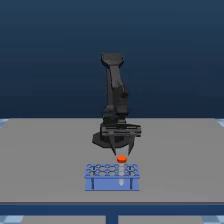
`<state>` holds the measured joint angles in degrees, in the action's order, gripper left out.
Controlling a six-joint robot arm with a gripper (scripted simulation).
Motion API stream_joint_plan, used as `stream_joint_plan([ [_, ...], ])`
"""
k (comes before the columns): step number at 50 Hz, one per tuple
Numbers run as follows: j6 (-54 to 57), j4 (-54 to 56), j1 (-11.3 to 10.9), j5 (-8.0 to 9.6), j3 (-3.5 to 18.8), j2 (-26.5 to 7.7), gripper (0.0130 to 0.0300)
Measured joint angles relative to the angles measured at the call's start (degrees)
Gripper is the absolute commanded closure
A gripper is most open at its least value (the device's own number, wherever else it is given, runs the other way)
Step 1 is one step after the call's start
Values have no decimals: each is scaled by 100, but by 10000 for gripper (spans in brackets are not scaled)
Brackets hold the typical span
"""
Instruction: Pick up the centrifuge tube on the rack
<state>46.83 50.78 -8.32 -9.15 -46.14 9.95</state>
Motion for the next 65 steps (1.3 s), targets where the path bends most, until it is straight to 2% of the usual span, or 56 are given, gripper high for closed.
stream_joint_plan([
  [15, -732, -734, 0, -106, -69, -112, 130],
  [37, -1919, -1894, 0, -403, -221, -373, 130],
  [49, -2259, -2195, 0, -545, -271, -473, 130],
  [62, -2365, -2266, 0, -611, -282, -496, 130],
  [63, -2367, -2267, 0, -613, -282, -496, 300],
  [65, -2369, -2267, 1, -617, -282, -496, 300],
])
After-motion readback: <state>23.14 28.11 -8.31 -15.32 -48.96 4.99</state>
